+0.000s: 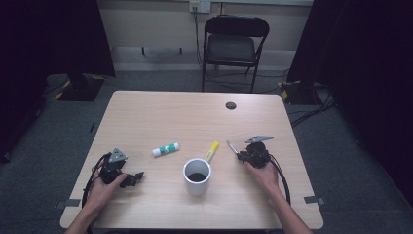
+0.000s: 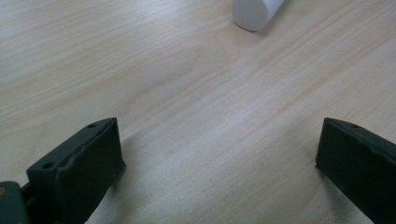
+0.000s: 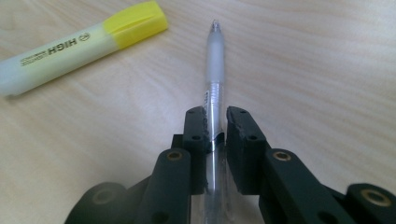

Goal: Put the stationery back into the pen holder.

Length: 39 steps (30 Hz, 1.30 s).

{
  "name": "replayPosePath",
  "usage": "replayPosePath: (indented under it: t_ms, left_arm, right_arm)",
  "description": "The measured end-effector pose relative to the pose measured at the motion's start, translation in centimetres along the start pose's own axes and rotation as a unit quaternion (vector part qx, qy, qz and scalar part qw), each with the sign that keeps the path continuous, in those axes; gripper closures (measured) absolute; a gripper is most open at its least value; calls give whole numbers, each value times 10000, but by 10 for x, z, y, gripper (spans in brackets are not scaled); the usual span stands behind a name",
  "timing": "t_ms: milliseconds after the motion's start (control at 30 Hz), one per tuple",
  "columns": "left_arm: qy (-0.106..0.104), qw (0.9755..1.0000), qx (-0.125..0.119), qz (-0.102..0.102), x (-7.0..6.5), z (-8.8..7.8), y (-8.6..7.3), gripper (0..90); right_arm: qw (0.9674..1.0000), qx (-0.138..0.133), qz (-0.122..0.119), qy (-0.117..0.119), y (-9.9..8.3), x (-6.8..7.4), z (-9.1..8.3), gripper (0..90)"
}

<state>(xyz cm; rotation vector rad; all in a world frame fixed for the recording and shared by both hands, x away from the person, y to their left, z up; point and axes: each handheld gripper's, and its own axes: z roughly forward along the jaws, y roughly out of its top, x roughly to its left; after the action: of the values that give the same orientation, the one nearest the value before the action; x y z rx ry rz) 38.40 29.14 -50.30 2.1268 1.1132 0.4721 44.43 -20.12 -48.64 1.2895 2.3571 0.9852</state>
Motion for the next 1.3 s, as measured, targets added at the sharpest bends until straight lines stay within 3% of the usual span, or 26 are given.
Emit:
replayPosePath:
  t_ms: [267,400,467,533,567,767,967,1133,1300]
  left_arm:
    - [12,10000,-3,-1,0,0,0,1]
    - [17,10000,-4,-5,0,0,0,3]
    - [17,10000,-2,-9,0,0,0,2]
    - [16,10000,-1,-8,0,0,0,2]
    - [16,10000,-2,-9,0,0,0,2]
    - [14,10000,-1,-9,0,0,0,1]
    - [14,10000,-1,-8,0,0,0,1]
    - [14,10000,-3,-10,0,0,0,2]
    - [14,10000,-1,-9,0,0,0,1]
  right_arm:
    - [9997,-23,98,216,-24,8,-20,775]
    - [9998,33,-56,203,-33,18,-30,760]
    - [9996,40,-79,264,-38,23,-34,666]
    - [9995,24,-194,233,-39,28,-34,675]
    - [9993,49,-311,183,-39,30,-34,680]
    - [9992,-17,-303,247,-24,31,-18,675]
    - [9991,-69,-339,225,-11,31,-4,734]
    - [9990,-39,-270,349,-6,31,0,759]
    - [9986,-8,-416,319,-6,34,0,767]
